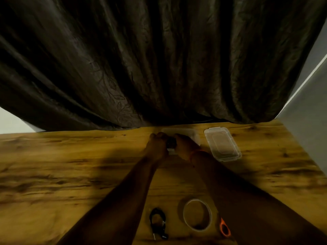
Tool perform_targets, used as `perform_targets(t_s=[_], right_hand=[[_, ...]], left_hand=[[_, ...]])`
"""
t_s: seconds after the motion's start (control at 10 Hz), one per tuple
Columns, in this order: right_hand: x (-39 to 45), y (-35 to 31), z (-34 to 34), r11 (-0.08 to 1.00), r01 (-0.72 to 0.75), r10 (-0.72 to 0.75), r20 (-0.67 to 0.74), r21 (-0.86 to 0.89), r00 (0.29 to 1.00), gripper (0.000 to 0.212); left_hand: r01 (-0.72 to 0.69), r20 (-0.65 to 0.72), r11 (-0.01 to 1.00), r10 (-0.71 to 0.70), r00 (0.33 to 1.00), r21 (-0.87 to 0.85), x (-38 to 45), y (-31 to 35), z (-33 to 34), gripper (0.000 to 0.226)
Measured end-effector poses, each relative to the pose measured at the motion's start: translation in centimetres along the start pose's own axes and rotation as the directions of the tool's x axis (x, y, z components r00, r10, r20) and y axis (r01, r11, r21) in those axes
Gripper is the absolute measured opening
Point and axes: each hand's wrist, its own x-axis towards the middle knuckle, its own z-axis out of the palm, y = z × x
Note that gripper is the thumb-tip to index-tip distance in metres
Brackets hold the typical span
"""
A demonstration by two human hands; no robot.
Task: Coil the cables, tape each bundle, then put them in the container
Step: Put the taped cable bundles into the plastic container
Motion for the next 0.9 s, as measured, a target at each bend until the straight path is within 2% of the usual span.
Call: perform_targets(t_s=[0.1,0.2,0.3,0.4,0.5,0.6,0.7,0.8,0.9], right_hand=[[0.1,0.0,0.3,0.994,0.023,-0.021,0.023,-0.105,1.0,0.045],[0.2,0.1,0.5,0.987,0.021,-0.013,0.052,-0.158,0.999,0.044],[0.2,0.4,0.6,0.991,0.035,-0.032,0.031,-0.127,0.999,0.046],[-1.3,0.9,-0.1,0.995,0.094,-0.095,-0.324,-0.019,0.941,0.05],[-6.7,0.3,1.1,0.977,0.213,-0.19,-0.433,0.003,0.881,0.032],[-10.6,-0.4,4.5,0.959,0.28,-0.279,-0.296,-0.04,0.913,0.016],[-13.3,-0.8,7.7,0.952,0.294,-0.303,-0.135,-0.081,0.943,0.029],[-14.9,-1.8,9.1,0.966,0.211,-0.185,0.176,-0.148,0.967,0.05],[-15.1,-2.7,8.9,0.966,0.2,-0.166,0.206,-0.162,0.964,0.049]], left_hand=[[0.031,0.043,0.998,-0.033,0.999,0.06,-0.9,0.3,-0.4,0.052],[0.021,0.017,0.998,-0.022,1.0,0.061,-1.0,0.1,-0.2,0.05],[-0.074,-0.063,0.996,0.077,0.995,0.058,-1.5,0.1,-0.6,0.045],[-0.052,-0.228,0.985,0.013,0.974,-0.164,-3.5,-0.1,-1.5,0.036],[0.083,-0.192,0.966,-0.132,0.973,-0.246,-8.7,-0.3,-1.6,0.027],[0.171,-0.039,0.964,-0.183,0.982,-0.206,-12.7,-0.9,-0.6,0.032],[0.214,0.052,0.964,-0.208,0.977,-0.156,-16.1,-1.3,0.3,0.039],[0.207,0.146,0.976,-0.196,0.97,-0.066,-19.4,-1.3,1.5,0.042],[0.18,0.196,0.984,-0.174,0.965,-0.011,-20.4,-1.3,1.9,0.049]])
